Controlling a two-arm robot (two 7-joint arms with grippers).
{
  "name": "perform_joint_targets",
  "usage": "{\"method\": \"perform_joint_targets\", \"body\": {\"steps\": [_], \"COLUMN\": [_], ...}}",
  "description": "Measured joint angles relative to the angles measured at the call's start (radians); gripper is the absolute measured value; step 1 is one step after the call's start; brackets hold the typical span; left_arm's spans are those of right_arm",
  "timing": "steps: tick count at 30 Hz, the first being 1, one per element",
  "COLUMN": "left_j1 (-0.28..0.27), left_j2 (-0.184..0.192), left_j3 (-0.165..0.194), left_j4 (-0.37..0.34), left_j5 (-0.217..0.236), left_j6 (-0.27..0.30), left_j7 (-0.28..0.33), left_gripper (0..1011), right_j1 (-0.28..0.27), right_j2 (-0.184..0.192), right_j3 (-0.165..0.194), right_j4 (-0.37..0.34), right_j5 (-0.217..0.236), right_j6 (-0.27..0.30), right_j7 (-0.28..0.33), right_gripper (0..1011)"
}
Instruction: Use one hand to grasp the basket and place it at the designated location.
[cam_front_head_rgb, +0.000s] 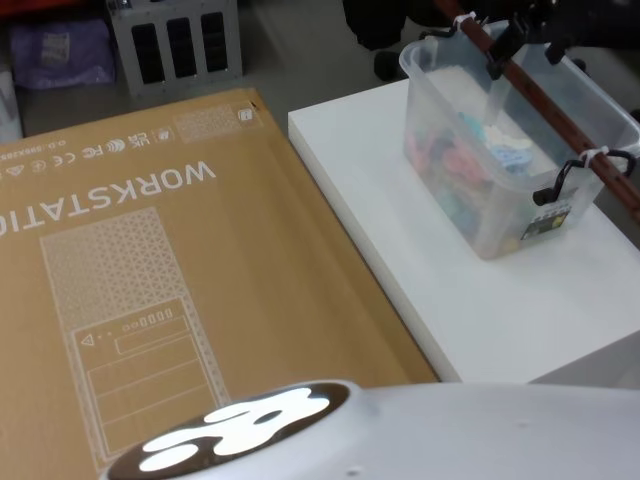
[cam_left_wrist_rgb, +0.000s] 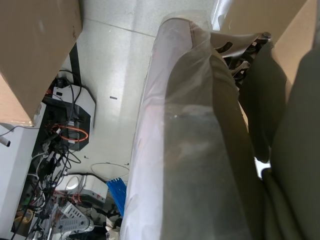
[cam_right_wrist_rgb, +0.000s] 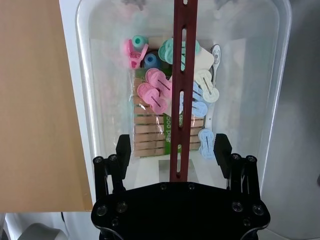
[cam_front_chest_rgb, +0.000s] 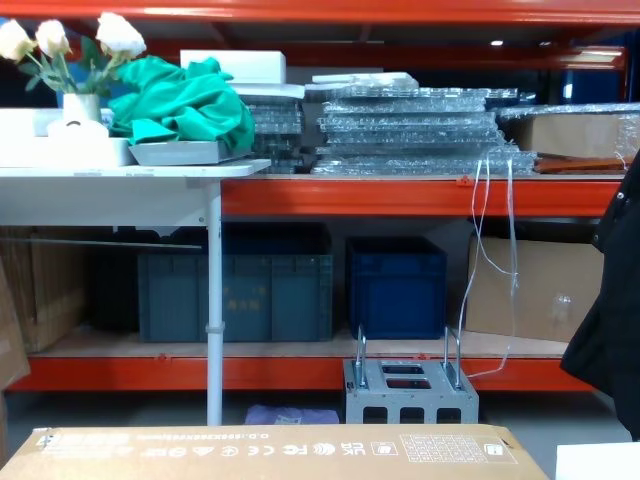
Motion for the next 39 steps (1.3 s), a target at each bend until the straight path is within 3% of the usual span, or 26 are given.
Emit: {"method": "perform_joint_targets", "body": {"steps": [17, 35, 39], "left_j1": [0.000, 0.000, 0.000], "left_j2": [0.000, 0.000, 0.000], "left_j3": [0.000, 0.000, 0.000], "left_j4": [0.000, 0.000, 0.000], "left_j5": [0.000, 0.000, 0.000], "left_j6": [0.000, 0.000, 0.000], "left_j7": [0.000, 0.000, 0.000], "left_gripper": [0, 0, 0], "right_j1": [0.023, 0.037, 0.038], "right_j2": [-0.053, -0.077, -0.080], "right_j3": [-0.043, -0.088, -0.092], "right_j4": [0.118, 0.188, 0.194], "right_j5": [0.025, 0.009, 0.007], "right_j6": [-0.066, -0.062, -0.059], "right_j7": [0.036, 0.039, 0.038], "right_gripper": [1000, 1000, 942]}}
